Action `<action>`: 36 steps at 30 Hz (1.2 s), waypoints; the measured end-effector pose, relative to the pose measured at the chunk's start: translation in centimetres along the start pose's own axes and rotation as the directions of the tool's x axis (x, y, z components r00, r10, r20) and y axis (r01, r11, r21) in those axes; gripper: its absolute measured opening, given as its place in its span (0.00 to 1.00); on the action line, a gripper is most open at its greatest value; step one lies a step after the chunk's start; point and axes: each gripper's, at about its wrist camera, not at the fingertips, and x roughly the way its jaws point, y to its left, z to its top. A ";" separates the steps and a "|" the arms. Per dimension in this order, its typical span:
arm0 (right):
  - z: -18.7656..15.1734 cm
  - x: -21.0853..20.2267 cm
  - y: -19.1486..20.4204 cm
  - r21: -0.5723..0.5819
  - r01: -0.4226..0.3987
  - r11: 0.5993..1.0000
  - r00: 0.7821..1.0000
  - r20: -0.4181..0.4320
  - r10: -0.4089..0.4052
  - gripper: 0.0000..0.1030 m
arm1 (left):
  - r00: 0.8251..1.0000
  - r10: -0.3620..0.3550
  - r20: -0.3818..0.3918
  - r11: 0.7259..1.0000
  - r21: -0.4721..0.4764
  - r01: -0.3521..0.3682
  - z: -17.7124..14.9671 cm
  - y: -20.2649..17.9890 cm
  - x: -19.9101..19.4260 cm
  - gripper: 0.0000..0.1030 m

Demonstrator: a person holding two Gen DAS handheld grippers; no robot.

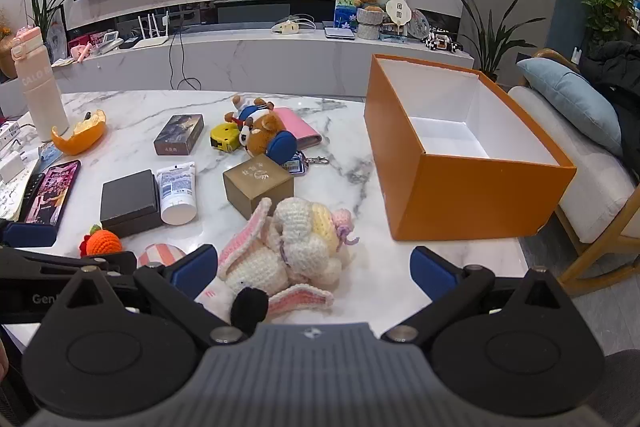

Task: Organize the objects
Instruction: 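Grasp the striped-hat white plush with the left tool while the right tool grasps the cream crocheted bunny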

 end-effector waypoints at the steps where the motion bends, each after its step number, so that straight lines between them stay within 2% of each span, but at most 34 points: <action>1: 0.0 0.0 0.0 0.000 0.000 1.000 1.000 0.000 0.000 0.99 | 1.000 0.000 -0.001 1.000 -0.001 0.000 0.0 0.0 0.0 1.00; 21: 0.1 0.6 -1.0 0.022 0.024 0.999 1.000 0.002 -0.024 0.99 | 0.999 -0.048 -0.018 0.999 0.018 0.048 -0.5 -1.3 0.5 1.00; 26: 0.4 1.0 -1.9 0.040 0.031 0.999 0.999 0.007 -0.032 0.99 | 0.993 -0.113 -0.033 0.992 0.043 0.115 -1.1 -2.2 1.0 1.00; 33: 1.1 2.2 -3.3 0.097 -0.025 0.995 1.000 0.001 0.025 0.99 | 0.977 -0.209 -0.042 0.975 0.066 0.211 -1.9 -3.4 2.5 1.00; 36: 1.2 3.0 -3.4 0.103 -0.052 0.993 0.998 -0.014 0.054 0.99 | 0.975 -0.220 -0.043 0.973 0.059 0.222 -1.8 -3.5 3.0 1.00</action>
